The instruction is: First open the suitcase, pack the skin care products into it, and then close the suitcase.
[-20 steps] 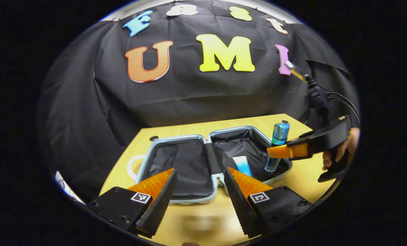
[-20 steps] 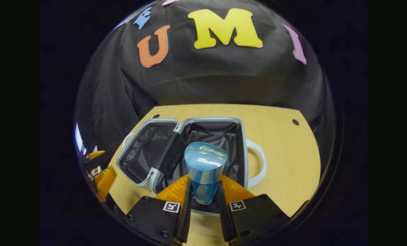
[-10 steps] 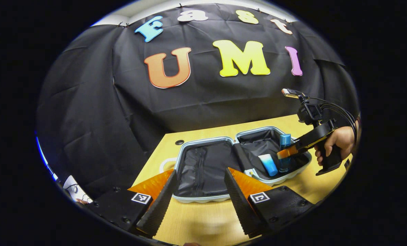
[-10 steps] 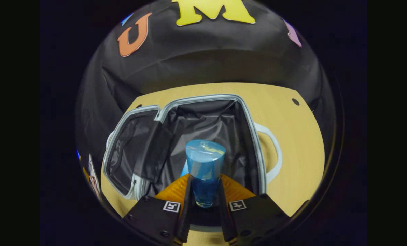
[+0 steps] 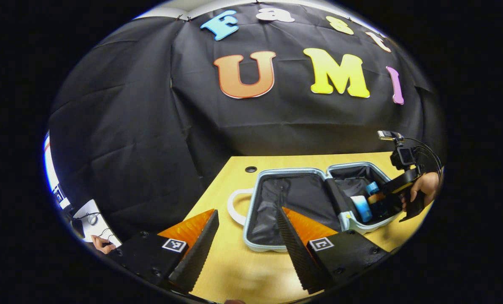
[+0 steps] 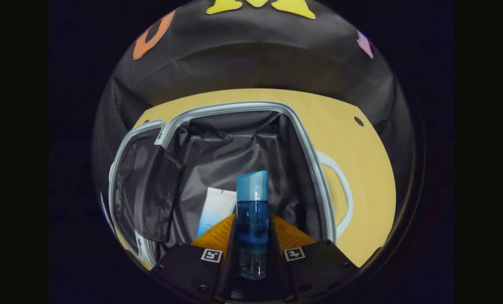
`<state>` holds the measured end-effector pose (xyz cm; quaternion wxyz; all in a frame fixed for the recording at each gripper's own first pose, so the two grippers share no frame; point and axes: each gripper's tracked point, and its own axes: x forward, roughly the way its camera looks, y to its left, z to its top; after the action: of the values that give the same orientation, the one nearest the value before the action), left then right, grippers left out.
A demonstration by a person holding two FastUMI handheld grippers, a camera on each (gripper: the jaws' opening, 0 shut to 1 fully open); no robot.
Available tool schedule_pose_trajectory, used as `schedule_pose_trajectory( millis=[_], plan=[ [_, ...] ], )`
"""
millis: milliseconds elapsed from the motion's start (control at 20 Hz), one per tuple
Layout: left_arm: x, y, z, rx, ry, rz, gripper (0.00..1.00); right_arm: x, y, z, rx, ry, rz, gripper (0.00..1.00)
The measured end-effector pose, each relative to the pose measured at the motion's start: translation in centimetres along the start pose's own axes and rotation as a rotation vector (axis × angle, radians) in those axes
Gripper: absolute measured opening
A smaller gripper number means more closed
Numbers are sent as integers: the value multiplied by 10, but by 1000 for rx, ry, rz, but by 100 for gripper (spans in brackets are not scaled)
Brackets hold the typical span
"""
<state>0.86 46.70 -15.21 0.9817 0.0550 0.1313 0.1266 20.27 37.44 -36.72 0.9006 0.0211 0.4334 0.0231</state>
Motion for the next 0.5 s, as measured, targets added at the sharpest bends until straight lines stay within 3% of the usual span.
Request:
schedule_pose_trajectory(
  millis=[150, 300, 450, 500],
  plan=[
    [16, 21, -12, -125, 44, 14, 92, -3, 2, 5, 14, -12, 20, 39],
    [39, 32, -29, -330, 93, 4, 92, -26, 4, 20, -8, -52, 43, 40],
    [65, 30, -44, -601, 140, -53, 95, -89, 11, 59, -26, -191, 122, 69],
    [73, 27, -50, -689, 152, -76, 95, -117, 10, 72, -35, -249, 153, 70]
  ],
)
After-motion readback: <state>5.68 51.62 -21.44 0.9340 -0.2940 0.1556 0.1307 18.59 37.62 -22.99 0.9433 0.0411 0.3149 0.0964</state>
